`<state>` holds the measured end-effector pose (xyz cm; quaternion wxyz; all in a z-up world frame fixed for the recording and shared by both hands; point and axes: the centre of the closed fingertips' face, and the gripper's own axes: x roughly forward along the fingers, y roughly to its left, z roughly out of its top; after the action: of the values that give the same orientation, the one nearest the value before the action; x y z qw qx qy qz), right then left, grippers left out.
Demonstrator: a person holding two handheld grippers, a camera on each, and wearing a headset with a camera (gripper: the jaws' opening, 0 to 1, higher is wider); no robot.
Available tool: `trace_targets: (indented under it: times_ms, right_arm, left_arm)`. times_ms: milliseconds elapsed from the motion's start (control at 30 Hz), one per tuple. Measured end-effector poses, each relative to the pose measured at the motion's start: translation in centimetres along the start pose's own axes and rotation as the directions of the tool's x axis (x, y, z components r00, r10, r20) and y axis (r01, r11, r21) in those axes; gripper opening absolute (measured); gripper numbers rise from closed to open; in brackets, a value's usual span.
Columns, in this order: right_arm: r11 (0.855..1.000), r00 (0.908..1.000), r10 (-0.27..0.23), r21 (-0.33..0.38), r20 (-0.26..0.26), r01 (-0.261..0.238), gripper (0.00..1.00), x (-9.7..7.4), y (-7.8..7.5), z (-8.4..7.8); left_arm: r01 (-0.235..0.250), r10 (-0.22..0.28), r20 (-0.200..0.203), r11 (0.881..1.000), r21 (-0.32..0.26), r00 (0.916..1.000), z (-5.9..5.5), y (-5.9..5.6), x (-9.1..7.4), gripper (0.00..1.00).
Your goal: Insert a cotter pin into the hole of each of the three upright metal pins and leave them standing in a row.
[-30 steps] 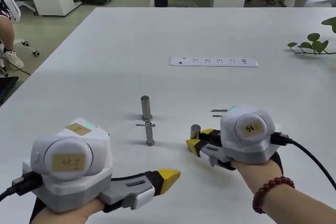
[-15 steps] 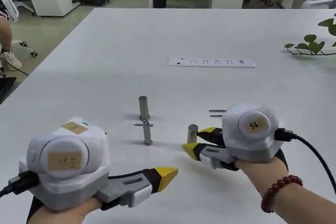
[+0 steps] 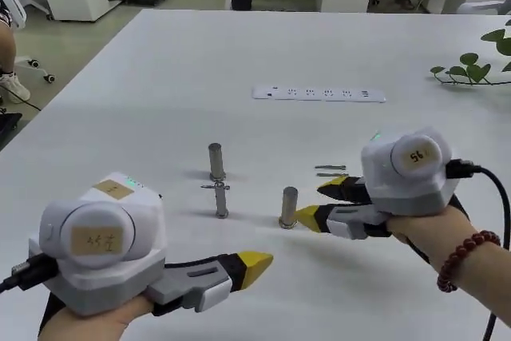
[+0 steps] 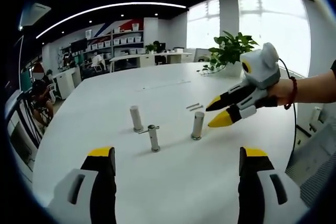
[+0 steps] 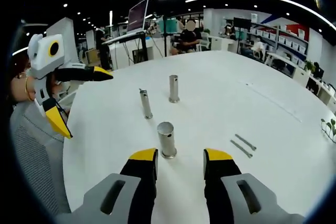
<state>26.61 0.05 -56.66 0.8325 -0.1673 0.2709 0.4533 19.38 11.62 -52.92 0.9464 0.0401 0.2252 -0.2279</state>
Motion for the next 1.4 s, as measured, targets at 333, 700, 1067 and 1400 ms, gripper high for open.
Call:
trace_targets:
  times_ms: [333,700,1067,1400]
  right_arm:
    - [0.999,0.9957,0.000,-0.044,-0.093,-0.005,0.27,0.0,-3.5,-0.2]
    - [0.995,0.9822,-0.002,-0.102,-0.188,-0.018,0.24,0.9,-6.3,-0.9]
    - [0.992,0.9655,0.006,-0.118,-0.260,-0.038,0.18,2.1,-8.4,-1.8]
    - [0.992,0.9487,0.016,-0.113,-0.316,-0.055,0.13,3.0,-10.1,-2.4]
  left_arm:
    - [0.001,-0.001,0.003,1.000,0.003,1.0000,0.1,0.0,0.1,0.98]
    - [0.008,-0.008,0.008,1.000,0.011,0.9999,0.1,-0.2,0.1,0.97]
    - [0.003,-0.003,0.005,1.000,0.007,1.0000,0.0,0.0,0.0,0.97]
    - [0.007,-0.007,0.012,1.000,-0.008,0.9999,0.1,-0.1,0.0,0.96]
